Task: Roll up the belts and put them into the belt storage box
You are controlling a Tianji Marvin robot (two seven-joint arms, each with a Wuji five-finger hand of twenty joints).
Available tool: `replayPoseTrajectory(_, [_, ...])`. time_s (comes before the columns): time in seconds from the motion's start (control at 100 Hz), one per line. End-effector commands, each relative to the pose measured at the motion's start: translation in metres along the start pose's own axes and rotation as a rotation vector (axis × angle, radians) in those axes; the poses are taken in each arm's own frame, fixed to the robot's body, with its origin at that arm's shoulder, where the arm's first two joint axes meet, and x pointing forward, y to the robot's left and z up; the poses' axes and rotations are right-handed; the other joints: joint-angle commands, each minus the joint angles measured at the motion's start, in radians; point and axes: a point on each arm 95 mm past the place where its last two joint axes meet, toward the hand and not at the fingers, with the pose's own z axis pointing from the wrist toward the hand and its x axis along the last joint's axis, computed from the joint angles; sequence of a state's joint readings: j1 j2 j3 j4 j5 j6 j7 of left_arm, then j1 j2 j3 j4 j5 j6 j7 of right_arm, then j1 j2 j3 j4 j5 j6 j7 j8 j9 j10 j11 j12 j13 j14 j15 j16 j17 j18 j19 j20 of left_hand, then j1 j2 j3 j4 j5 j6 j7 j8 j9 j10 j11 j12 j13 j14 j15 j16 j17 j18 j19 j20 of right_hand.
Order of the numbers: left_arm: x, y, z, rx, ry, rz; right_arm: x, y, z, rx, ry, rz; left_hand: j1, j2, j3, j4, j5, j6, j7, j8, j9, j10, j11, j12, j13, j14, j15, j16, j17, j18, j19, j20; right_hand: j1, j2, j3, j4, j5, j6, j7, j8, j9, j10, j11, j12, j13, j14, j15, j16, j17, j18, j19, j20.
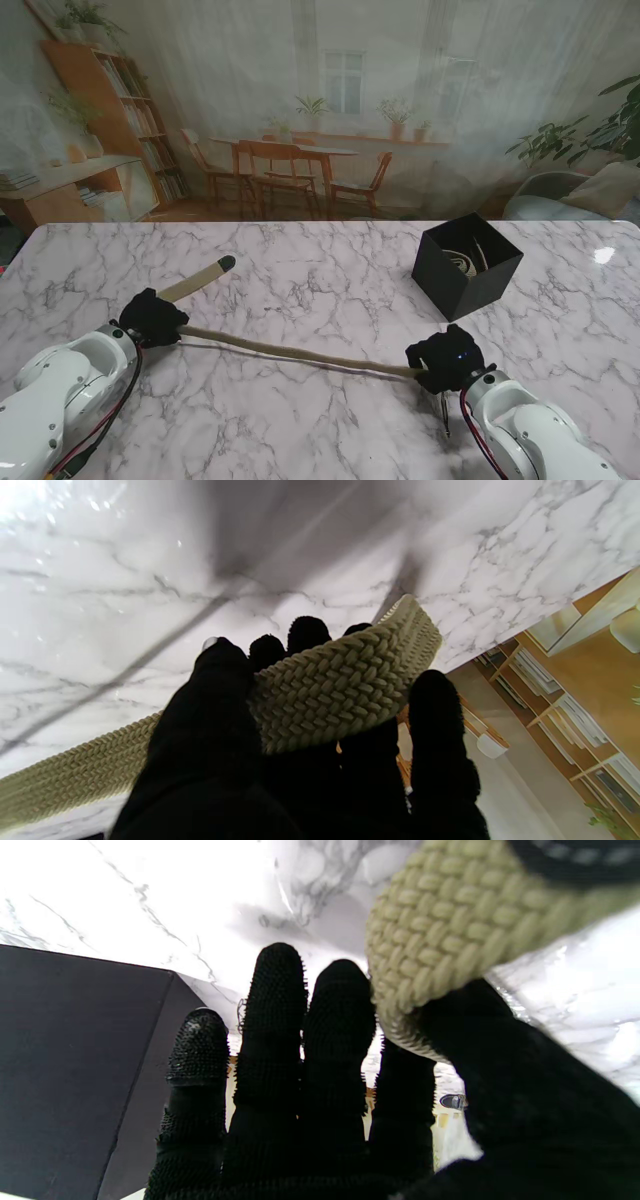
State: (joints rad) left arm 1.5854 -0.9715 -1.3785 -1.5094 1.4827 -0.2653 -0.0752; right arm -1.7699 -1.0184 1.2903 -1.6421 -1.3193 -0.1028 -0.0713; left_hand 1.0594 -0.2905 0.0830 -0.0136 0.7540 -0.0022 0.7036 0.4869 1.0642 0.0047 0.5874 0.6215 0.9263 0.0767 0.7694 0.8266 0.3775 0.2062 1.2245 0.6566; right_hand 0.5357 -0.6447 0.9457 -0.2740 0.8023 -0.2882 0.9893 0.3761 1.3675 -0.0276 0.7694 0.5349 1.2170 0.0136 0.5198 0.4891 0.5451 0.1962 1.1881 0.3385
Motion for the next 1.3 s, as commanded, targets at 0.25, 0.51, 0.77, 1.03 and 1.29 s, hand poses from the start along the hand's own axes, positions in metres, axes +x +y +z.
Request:
replayPoseTrajectory(0.25, [-0.004,0.025,0.001,-0.125,0.002,0.04,-0.009,-0.014,0.003,0.067,-0.038,-0.015,0.051,-0.012,0.016,0.005,-0.038,0.001,-0.107,0.035,-0.052,0.017,-0.171,0.086,-0.068,0.084,-0.129,-0.055,-0.058,-0.005,-0.076,-0.021,0.08,0.005,0.069,0.007,0.019,-0.052,0.056,-0.002,0.054,0.0,0.024,-0.007,0.021,-0.035,0.024,0.005,-0.01,-0.011,0.017,0.008])
replayPoseTrajectory(0.51, [-0.027,0.045,-0.011,-0.181,-0.075,0.079,-0.015,-0.02,0.0,0.085,-0.069,-0.011,0.103,-0.005,0.049,0.001,-0.055,-0.017,-0.134,0.033,-0.053,-0.005,-0.27,0.098,-0.081,0.054,-0.179,-0.072,-0.06,-0.015,-0.089,-0.023,0.096,0.01,0.072,0.009,0.023,-0.05,0.064,0.004,0.054,0.012,0.035,-0.001,0.025,-0.04,0.028,0.007,-0.003,-0.02,0.018,0.006])
replayPoseTrajectory(0.77, [-0.054,0.062,-0.022,-0.208,-0.202,0.105,-0.018,-0.019,0.0,0.077,-0.076,-0.014,0.116,0.008,0.056,-0.002,-0.039,-0.027,-0.122,0.043,-0.034,-0.012,-0.31,0.127,-0.073,0.05,-0.184,-0.063,-0.052,-0.021,-0.084,-0.018,0.1,0.013,0.073,0.009,0.022,-0.049,0.066,0.01,0.055,0.015,0.04,0.004,0.027,-0.043,0.031,0.009,0.003,-0.026,0.019,0.003])
replayPoseTrajectory(1.03, [-0.082,0.049,-0.046,-0.102,-0.31,0.146,-0.02,-0.019,0.0,0.073,-0.082,-0.019,0.121,0.021,0.049,-0.002,-0.02,-0.024,-0.084,0.046,-0.018,-0.013,-0.282,0.131,-0.07,0.083,-0.151,-0.041,-0.044,-0.021,-0.063,-0.007,0.102,0.015,0.072,0.009,0.022,-0.048,0.066,0.011,0.055,0.016,0.041,0.006,0.027,-0.044,0.031,0.009,0.005,-0.031,0.02,0.002])
replayPoseTrajectory(1.29, [-0.074,0.058,-0.043,-0.127,-0.305,0.122,-0.02,-0.021,0.002,0.071,-0.089,-0.007,0.088,0.059,-0.009,0.0,-0.023,-0.007,-0.065,0.026,-0.055,0.002,-0.191,0.068,-0.07,0.086,-0.135,-0.043,-0.051,-0.016,-0.052,0.0,0.101,0.023,0.068,0.009,0.016,-0.041,0.06,0.008,0.058,0.015,0.041,0.006,0.029,-0.038,0.033,0.01,0.005,-0.027,0.021,0.001])
